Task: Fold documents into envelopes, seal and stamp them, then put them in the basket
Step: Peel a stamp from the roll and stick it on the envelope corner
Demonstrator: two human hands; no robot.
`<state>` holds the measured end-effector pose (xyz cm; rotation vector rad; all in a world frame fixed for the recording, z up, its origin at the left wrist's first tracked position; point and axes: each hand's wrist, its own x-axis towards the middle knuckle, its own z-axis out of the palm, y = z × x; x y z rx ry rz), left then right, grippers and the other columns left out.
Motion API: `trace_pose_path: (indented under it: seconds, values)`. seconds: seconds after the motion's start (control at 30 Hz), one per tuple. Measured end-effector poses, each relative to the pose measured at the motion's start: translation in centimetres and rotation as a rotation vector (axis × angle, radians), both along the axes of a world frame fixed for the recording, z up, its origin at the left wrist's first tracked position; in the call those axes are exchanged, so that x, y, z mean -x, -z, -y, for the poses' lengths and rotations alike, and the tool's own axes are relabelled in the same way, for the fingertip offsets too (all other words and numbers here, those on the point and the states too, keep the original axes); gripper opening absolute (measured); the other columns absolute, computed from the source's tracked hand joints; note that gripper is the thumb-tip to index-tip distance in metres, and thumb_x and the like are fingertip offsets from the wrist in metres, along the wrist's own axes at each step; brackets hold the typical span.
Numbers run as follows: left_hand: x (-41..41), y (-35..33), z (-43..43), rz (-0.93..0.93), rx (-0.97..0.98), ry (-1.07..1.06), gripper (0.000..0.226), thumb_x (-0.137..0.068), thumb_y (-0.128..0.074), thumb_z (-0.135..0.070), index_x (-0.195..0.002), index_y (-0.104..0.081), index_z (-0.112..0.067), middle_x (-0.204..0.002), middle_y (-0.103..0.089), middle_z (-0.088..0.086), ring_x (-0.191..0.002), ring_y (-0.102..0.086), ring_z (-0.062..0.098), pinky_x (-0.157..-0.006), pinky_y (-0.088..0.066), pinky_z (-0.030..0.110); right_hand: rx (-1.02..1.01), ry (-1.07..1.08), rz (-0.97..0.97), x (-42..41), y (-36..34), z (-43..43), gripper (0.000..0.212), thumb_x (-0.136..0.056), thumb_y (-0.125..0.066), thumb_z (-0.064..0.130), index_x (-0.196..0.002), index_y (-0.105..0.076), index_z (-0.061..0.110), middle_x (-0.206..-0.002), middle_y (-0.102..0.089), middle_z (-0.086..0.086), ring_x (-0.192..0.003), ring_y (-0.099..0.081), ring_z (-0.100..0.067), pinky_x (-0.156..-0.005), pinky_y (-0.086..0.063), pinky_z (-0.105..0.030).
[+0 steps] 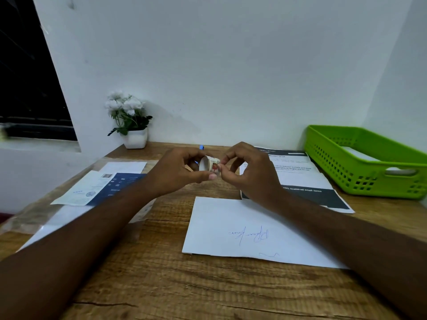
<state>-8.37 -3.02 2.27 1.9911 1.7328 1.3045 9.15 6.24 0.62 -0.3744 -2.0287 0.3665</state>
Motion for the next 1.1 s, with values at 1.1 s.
trace_pose_path:
  seconds: [1.1]
  values:
    - [0.49, 0.64, -0.45, 0.135, -0.039, 0.077, 0.063, -0.064, -0.085, -0.006, -0.122, -0.061, -0.015, -0.110, -0.069, 0.003, -0.105, -0.066, 0.014, -0.092, -0.055, 0.040, 0.263, -0.242, -0.102, 0.40, 0.30, 0.21, 0.034, -0.072, -0.084, 0.005, -0.101, -0.074, 0.020, -0.093, -0.073, 0.007, -0.072, -0.070, -0.004, -0.065, -0.045, -0.009]
